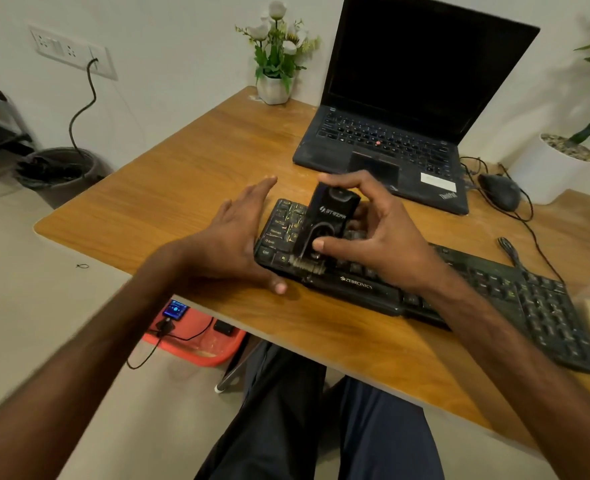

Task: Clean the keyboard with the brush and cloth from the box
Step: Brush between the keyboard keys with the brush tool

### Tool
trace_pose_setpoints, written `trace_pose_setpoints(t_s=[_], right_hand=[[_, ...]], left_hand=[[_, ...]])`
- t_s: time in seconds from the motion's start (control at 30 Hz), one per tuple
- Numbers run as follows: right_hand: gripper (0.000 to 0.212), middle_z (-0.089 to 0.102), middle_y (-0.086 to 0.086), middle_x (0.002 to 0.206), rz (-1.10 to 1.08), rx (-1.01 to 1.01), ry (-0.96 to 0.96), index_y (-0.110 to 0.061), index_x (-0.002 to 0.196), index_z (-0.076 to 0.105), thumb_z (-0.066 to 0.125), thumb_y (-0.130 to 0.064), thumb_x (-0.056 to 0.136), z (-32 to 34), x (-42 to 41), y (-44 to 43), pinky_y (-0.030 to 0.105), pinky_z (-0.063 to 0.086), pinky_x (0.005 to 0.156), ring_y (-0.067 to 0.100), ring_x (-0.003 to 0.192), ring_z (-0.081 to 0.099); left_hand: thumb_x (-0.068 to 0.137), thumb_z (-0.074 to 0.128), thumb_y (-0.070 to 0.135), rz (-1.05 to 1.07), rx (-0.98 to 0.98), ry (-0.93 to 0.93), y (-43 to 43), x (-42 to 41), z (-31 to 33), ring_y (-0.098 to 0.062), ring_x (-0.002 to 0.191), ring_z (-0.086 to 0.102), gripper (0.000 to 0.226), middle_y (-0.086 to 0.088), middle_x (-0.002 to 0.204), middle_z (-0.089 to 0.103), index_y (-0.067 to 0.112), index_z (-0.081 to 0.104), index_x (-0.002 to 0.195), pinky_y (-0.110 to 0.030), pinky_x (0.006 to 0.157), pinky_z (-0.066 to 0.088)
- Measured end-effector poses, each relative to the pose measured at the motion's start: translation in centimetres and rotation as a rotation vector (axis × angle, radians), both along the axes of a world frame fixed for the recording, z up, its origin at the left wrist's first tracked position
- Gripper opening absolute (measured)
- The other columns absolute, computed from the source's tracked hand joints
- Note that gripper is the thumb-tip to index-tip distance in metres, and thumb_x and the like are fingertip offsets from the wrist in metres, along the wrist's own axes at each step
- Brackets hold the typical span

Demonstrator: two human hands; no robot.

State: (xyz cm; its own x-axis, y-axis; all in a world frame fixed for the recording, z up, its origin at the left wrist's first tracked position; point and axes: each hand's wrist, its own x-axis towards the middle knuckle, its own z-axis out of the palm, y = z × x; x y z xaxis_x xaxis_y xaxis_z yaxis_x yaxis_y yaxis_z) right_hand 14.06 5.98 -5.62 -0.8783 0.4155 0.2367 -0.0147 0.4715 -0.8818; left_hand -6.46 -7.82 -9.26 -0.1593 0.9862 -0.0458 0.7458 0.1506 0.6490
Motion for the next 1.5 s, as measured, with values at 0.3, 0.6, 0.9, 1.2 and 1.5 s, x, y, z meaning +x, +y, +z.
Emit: trace_pose_setpoints(t_s=[0.3,0.6,0.9,1.2,1.5], right_hand=[[0.067,0.056,-0.006,0.127,-0.251,0.162,-0.014,-0.030,0.132,0.050,0.084,-0.016,0.076,1.1,-0.2,3.1,0.042,0.060,0.081,0.012,0.106,0.064],[0.067,0.054,-0.013,0.125,-0.170,0.246,-0.050,-0.031,0.134,0.048,0.082,-0.018,0.077,0.1,-0.2,1.2,0.033,0.061,0.080,0.007,0.107,0.063],[0.067,0.052,-0.007,0.129,-0.108,0.129,-0.030,-0.031,0.131,0.050,0.083,-0.015,0.075,0.1,1.0,2.1,0.035,0.061,0.076,0.016,0.109,0.063],[0.066,0.054,-0.014,0.124,-0.385,0.298,0.033,-0.030,0.133,0.048,0.081,-0.018,0.077,1.2,2.1,6.4,0.033,0.059,0.085,0.005,0.108,0.061],[0.065,0.052,-0.017,0.122,-0.386,0.609,-0.028,-0.026,0.137,0.047,0.078,-0.020,0.081,1.5,2.8,6.5,0.017,0.054,0.087,-0.006,0.105,0.056]], left_hand=[[0.044,0.082,0.076,-0.028,0.062,0.037,0.4,-0.3,-1.1,-0.012,0.150,0.011,0.154,0.005,0.165,0.017,0.036,-0.018,0.154,-0.048,0.122,-0.013],[0.046,0.078,0.080,-0.042,0.067,0.071,0.4,-0.4,-1.4,-0.013,0.149,0.011,0.151,0.001,0.164,0.019,0.035,-0.017,0.155,-0.047,0.123,-0.010],[0.048,0.081,0.076,-0.074,0.097,0.085,0.3,-0.5,-1.7,-0.004,0.144,0.009,0.153,0.001,0.164,0.018,0.032,-0.018,0.155,-0.047,0.123,-0.010],[0.050,0.083,0.075,-0.045,0.115,0.073,0.2,-0.3,-1.6,0.000,0.140,0.011,0.149,0.003,0.163,0.022,0.033,-0.013,0.156,-0.038,0.123,-0.008],[0.045,0.079,0.080,-0.032,0.111,0.064,0.2,-0.2,-1.5,0.000,0.140,0.013,0.150,0.002,0.162,0.024,0.034,-0.012,0.156,-0.037,0.124,-0.006]])
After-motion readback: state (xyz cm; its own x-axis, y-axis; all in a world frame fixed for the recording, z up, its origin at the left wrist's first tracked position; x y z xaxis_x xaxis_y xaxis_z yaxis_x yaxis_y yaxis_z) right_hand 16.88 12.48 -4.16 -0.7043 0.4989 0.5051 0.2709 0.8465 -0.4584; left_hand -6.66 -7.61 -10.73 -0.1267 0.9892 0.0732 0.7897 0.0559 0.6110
